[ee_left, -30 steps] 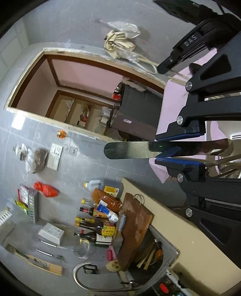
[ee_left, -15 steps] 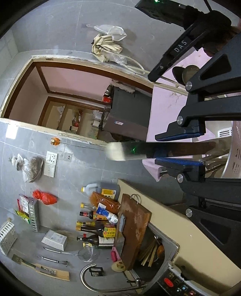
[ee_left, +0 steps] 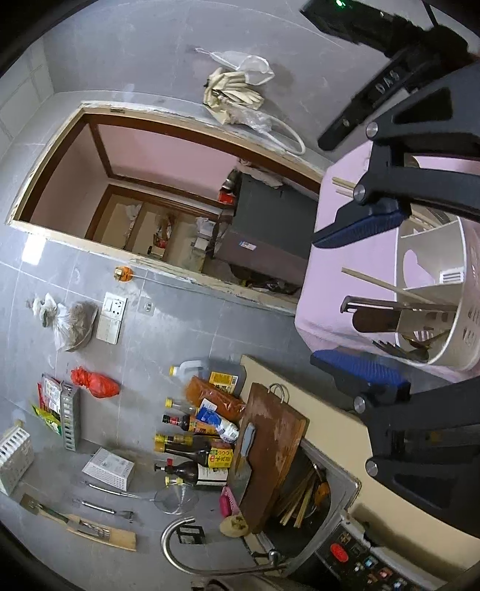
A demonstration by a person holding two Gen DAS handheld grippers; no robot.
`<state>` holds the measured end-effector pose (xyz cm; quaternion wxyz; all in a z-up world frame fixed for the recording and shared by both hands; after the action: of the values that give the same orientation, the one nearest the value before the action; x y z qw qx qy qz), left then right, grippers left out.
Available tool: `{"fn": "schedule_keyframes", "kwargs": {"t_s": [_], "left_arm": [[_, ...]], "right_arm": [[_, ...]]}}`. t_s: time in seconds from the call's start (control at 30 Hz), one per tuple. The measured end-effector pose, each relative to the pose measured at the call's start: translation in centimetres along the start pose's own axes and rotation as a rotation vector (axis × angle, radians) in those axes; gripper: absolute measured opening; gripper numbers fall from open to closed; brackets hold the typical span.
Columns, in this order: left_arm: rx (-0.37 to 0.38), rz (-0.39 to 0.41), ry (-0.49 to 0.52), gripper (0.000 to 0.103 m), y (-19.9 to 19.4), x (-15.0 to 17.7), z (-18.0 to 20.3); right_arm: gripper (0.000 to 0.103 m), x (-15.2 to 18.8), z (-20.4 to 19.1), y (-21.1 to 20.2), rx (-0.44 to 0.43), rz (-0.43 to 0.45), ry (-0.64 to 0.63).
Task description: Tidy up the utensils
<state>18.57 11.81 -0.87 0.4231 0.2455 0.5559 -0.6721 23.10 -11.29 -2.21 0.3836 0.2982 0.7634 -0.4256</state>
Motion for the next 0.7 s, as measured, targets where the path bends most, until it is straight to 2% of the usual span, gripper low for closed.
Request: {"fn": "schedule_keyframes", "kwargs": {"t_s": [0.1, 0.27, 0.33, 0.4, 0.53, 0.7], "left_arm": [[-0.004, -0.008, 0.02, 0.07, -0.4, 0.0, 0.2], [-0.001, -0.04, 0.049, 0.08, -0.7, 0.2, 0.6], [0.006, -0.054, 0.055, 0.084, -0.8, 0.3, 0.8], [0.008, -0.064, 0.06, 0.096, -1.0, 0.6, 1.0], [0.014, -0.09, 0.07, 0.101, -1.5, 1.3, 1.8], [0.008, -0.114, 0.086, 0.102, -2.2, 2.5, 2.9]], "right_arm": [[0.039, -0.2, 0.0, -1.0, 0.028, -0.004, -0.001], [0.047, -0.2, 0.1, -2.8, 0.068, -0.012, -0.006], [0.054, 0.0, 0.3, -3.6, 0.084, -0.021, -0.002], [0.057, 0.1, 0.5, -4.3, 0.096, -0.033, -0.003], [0.074, 0.3, 1.1, -5.7, 0.107, -0.055, 0.0], [0.084, 0.8, 2.1, -7.4, 0.13, -0.076, 0.003]]}}
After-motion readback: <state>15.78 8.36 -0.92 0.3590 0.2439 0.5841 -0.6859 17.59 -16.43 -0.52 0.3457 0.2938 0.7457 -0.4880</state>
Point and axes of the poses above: each gripper's, at about its wrist camera, not at the fingertips, and y roughly the way its jaws point, z to its right, x to its underside, the point moved 1 cm from there along y, roughly the way its jaws point, and after that the axes turned 13 degrees about -z, right-handed, at the moved point
